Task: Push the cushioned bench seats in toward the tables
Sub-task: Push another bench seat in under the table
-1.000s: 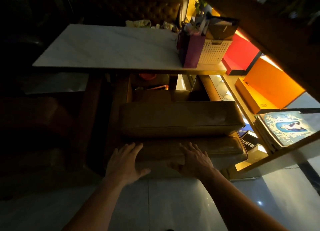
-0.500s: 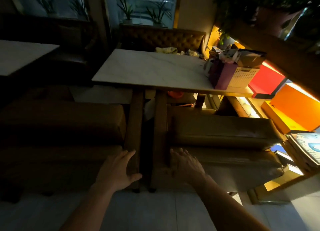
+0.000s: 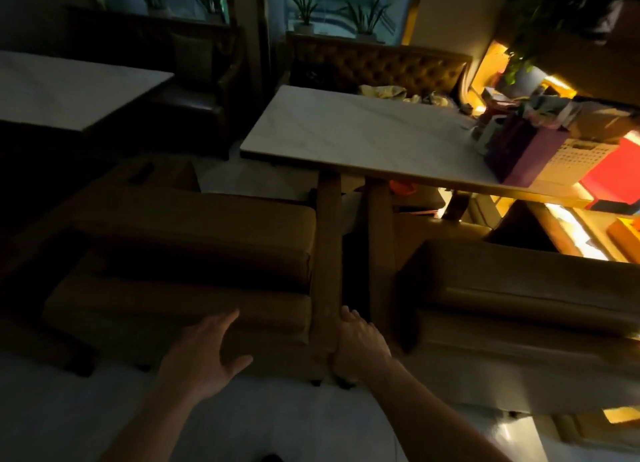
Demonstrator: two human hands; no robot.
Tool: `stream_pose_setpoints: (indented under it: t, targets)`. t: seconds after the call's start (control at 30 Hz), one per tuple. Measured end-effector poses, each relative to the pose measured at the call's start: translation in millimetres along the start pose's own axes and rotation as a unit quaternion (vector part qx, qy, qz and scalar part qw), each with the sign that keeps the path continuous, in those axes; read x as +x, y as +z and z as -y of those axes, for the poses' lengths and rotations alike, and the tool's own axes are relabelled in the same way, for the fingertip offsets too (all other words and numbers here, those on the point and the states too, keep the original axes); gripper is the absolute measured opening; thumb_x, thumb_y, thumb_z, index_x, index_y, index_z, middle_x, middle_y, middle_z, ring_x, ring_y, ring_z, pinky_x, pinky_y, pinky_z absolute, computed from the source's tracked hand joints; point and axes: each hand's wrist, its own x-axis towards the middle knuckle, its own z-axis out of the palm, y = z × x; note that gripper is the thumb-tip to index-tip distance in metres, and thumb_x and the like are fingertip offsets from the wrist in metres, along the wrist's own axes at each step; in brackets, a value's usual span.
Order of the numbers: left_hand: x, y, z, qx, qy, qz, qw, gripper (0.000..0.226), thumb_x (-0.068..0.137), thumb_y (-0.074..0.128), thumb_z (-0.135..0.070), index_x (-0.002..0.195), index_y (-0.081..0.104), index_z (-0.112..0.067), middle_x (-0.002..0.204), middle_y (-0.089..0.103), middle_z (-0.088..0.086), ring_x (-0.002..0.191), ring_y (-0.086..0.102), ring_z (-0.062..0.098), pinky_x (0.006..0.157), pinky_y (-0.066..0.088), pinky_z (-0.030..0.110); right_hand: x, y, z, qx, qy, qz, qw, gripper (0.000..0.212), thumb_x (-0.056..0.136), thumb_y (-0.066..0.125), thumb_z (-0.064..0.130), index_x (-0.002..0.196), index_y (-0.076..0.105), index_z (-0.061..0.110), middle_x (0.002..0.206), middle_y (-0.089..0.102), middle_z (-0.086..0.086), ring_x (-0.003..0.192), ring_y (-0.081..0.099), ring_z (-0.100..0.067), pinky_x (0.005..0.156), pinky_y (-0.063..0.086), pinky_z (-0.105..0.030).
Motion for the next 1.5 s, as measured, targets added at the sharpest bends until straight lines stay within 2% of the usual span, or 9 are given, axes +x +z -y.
stream_pose_setpoints:
  t: [0.07,0.2,0.37,0.63,0.9,1.07,1.2,1.37,1.5]
  targets:
    - [13,-3,30,0.005,-0.020,-0.001,1.000,0.091,0.079,0.059,-0.072,0.153,0.014,-0.042,0.160,0.020,-0.010,0.145,0.025,0.018,0.112,0.034,0.042,25,11,21,0.013,-0.009,-0.002,1.000,0.087,0.082,0.066,0.055,0.152,0.020,0.032,0.157,0.024,-0.007,0.146,0.021,-0.033,0.116,0.026,-0.052]
    - [46,-16,92,0.038,-0.042,0.009,0.998,0.090,0.080,0.063,-0.066,0.153,0.021,-0.036,0.160,0.025,-0.005,0.143,0.029,0.021,0.108,0.037,0.042,70,30,58,0.024,-0.022,-0.005,0.999,0.085,0.084,0.069,0.039,0.153,0.020,0.029,0.162,0.017,-0.008,0.148,0.018,-0.033,0.116,0.028,-0.049]
    - [91,-31,163,0.068,-0.052,0.002,0.996,0.091,0.077,0.071,-0.060,0.152,0.029,-0.031,0.158,0.031,0.004,0.143,0.029,0.030,0.110,0.034,0.048,113,44,89,0.002,-0.047,-0.023,0.999,0.082,0.088,0.064,0.049,0.153,0.019,0.031,0.163,0.015,-0.009,0.150,0.013,-0.033,0.119,0.023,-0.051]
    - [146,-47,240,0.134,-0.013,0.033,0.990,0.091,0.079,0.064,-0.065,0.153,0.018,-0.039,0.163,0.016,-0.001,0.146,0.021,0.032,0.113,0.029,0.051,158,67,122,-0.027,-0.022,-0.025,0.999,0.092,0.086,0.059,0.062,0.156,0.007,0.032,0.165,0.005,-0.010,0.151,0.002,-0.033,0.122,0.012,-0.051]
    - [177,-45,283,0.132,0.114,0.029,0.984,0.098,0.078,0.059,-0.072,0.155,0.009,-0.039,0.164,0.011,-0.001,0.149,0.007,0.024,0.120,0.007,0.045,177,97,183,-0.022,0.047,-0.066,0.996,0.101,0.084,0.062,0.063,0.156,-0.004,0.034,0.165,-0.004,-0.011,0.151,-0.006,-0.033,0.122,0.005,-0.053]
    - [188,-43,308,0.141,0.149,0.037,0.978,0.100,0.077,0.056,-0.076,0.155,0.004,-0.039,0.164,0.006,-0.003,0.150,0.004,0.023,0.121,0.007,0.048,195,111,221,-0.010,0.092,-0.082,0.992,0.108,0.079,0.065,0.067,0.155,-0.006,0.037,0.165,-0.004,-0.010,0.150,-0.009,-0.039,0.120,0.004,-0.060]
    - [196,-38,317,0.140,0.168,0.025,0.976,0.093,0.082,0.062,-0.064,0.154,0.009,-0.040,0.163,0.013,-0.003,0.149,0.009,0.023,0.120,0.011,0.051,201,112,220,-0.007,0.125,-0.088,0.988,0.110,0.077,0.063,0.071,0.156,-0.003,0.033,0.166,-0.002,-0.010,0.150,-0.009,-0.038,0.121,0.005,-0.059]
    - [205,-34,316,0.140,0.172,0.029,0.975,0.087,0.085,0.065,-0.053,0.154,0.014,-0.038,0.163,0.018,-0.003,0.149,0.011,0.024,0.119,0.014,0.052,202,111,220,-0.048,0.134,-0.098,0.985,0.107,0.076,0.057,0.077,0.156,0.003,0.031,0.165,0.010,-0.011,0.150,0.005,-0.038,0.119,0.017,-0.057]
    - [205,-36,319,0.125,0.183,0.023,0.975,0.085,0.085,0.067,-0.048,0.154,0.019,-0.036,0.162,0.021,-0.002,0.149,0.014,0.025,0.119,0.015,0.052,201,115,223,-0.054,0.137,-0.108,0.983,0.104,0.077,0.054,0.078,0.156,0.004,0.031,0.164,0.011,-0.011,0.150,0.006,-0.037,0.120,0.017,-0.056]
